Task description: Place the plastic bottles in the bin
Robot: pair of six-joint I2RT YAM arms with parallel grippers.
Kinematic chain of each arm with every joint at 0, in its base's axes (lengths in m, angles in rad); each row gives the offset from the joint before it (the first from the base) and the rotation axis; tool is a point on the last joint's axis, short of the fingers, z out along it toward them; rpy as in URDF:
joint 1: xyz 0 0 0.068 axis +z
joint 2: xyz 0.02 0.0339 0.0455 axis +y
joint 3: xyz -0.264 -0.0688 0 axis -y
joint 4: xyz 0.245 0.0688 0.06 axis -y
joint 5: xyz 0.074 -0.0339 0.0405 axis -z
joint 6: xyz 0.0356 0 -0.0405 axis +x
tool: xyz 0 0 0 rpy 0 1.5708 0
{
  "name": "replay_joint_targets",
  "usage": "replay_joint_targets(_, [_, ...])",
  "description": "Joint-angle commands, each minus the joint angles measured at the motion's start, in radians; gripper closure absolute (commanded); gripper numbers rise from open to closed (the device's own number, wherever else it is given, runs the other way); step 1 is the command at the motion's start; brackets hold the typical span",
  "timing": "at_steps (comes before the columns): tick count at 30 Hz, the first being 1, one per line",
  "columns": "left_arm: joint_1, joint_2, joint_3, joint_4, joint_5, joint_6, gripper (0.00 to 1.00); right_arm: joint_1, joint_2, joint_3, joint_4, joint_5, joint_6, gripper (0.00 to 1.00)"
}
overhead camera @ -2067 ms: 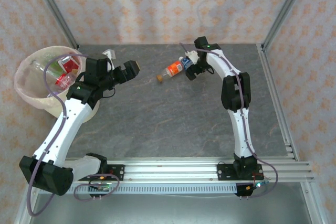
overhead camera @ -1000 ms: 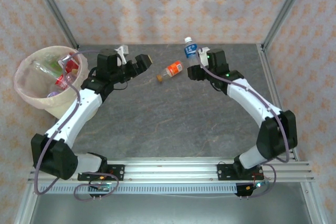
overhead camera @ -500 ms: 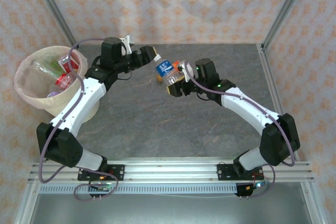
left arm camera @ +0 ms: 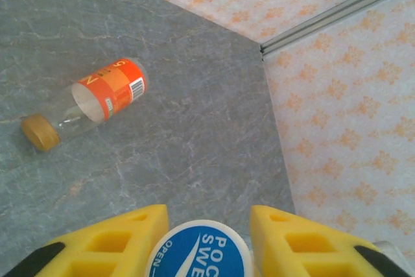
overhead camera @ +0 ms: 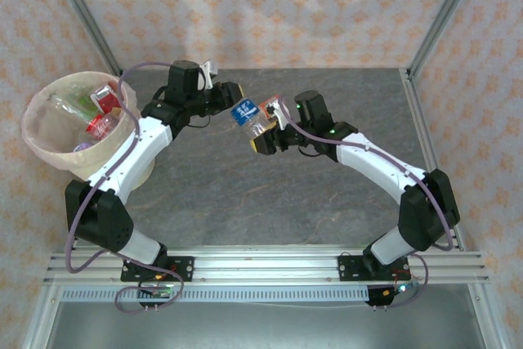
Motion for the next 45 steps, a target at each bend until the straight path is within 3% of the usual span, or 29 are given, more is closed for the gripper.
replay_joint_targets(1, [-0.009, -0.025, -0.024, 0.044, 0.016, -0.012, 0.72, 0.011, -0.013, 0.024, 0.076, -0.066, -0.001, 0.46])
replay_joint_targets(3, [-0.009, -0.045, -0.034, 0.037, -0.012, -0.01, 0.79, 0.011, -0.019, 0.016, 0.099, -0.062, 0.015, 0.43])
replay_joint_targets(5, [-0.009, -0.074, -0.031, 0.004, -0.061, 0.008, 0.98, 0.011, -0.026, 0.01, 0.116, -0.035, 0.036, 0.32])
replay_joint_targets(6, [-0.009, -0.094, -0.022, -0.027, -0.099, 0.019, 1.0, 0.011, -0.033, 0.004, 0.129, -0.008, 0.048, 0.19])
replay_joint_targets(7, [-0.009, -0.116, -0.012, -0.053, -0.133, 0.034, 1.0, 0.011, -0.045, -0.004, 0.14, 0.032, 0.057, 0.11])
replay_joint_targets(10, [-0.01, -0.195, 0.023, -0.133, -0.248, 0.093, 1.0, 0.011, -0.098, -0.028, 0.173, 0.149, 0.067, 0.0])
replay_joint_targets(12, [-0.009, -0.249, 0.062, -0.209, -0.373, 0.123, 1.0, 0.012, -0.142, -0.049, 0.199, 0.247, 0.081, 0.01])
replay_joint_targets(16, [-0.008, -0.362, 0.171, -0.348, -0.688, 0.206, 1.0, 0.01, -0.213, -0.094, 0.245, 0.598, 0.12, 0.01])
replay_joint_targets(19, [-0.007, -0.443, 0.234, -0.38, -0.872, 0.255, 1.0, 0.006, -0.222, -0.101, 0.228, 0.761, 0.13, 0.01])
replay_joint_targets(21, [-0.007, -0.478, 0.291, -0.411, -0.994, 0.302, 1.0, 0.004, -0.218, -0.098, 0.215, 0.819, 0.141, 0.01])
replay_joint_targets(24, [-0.007, -0.499, 0.376, -0.448, -1.277, 0.401, 1.0, 0.003, -0.206, -0.095, 0.205, 0.866, 0.157, 0.01])
replay_joint_targets(27, [0.005, -0.503, 0.334, -0.289, -1.668, 0.596, 1.0, 0.002, -0.191, -0.09, 0.208, 0.877, 0.168, 0.01])
replay_joint_targets(28, [0.033, -0.499, 0.316, -0.229, -1.722, 0.659, 1.0, 0.002, -0.185, -0.086, 0.207, 0.876, 0.167, 0.01])
replay_joint_targets(32, [0.328, -0.409, 0.411, -0.433, -1.565, 0.542, 1.0, 0.001, -0.163, -0.057, 0.197, 0.872, 0.164, 0.01])
replay_joint_targets(35, [0.449, -0.303, 0.455, -0.527, -1.596, 0.539, 1.0, 0.002, -0.149, -0.04, 0.193, 0.866, 0.162, 0.01])
replay_joint_targets(38, [0.476, -0.209, 0.485, -0.602, -1.645, 0.53, 1.0, 0.001, -0.137, -0.019, 0.177, 0.861, 0.158, 0.01])
replay_joint_targets(42, [0.528, -0.157, 0.437, -0.568, -1.611, 0.527, 1.0, 0.0, -0.132, -0.004, 0.159, 0.853, 0.161, 0.01])
replay_joint_targets(45, [0.553, -0.125, 0.422, -0.56, -1.651, 0.521, 1.0, 0.0, -0.134, -0.006, 0.153, 0.85, 0.163, 0.01])
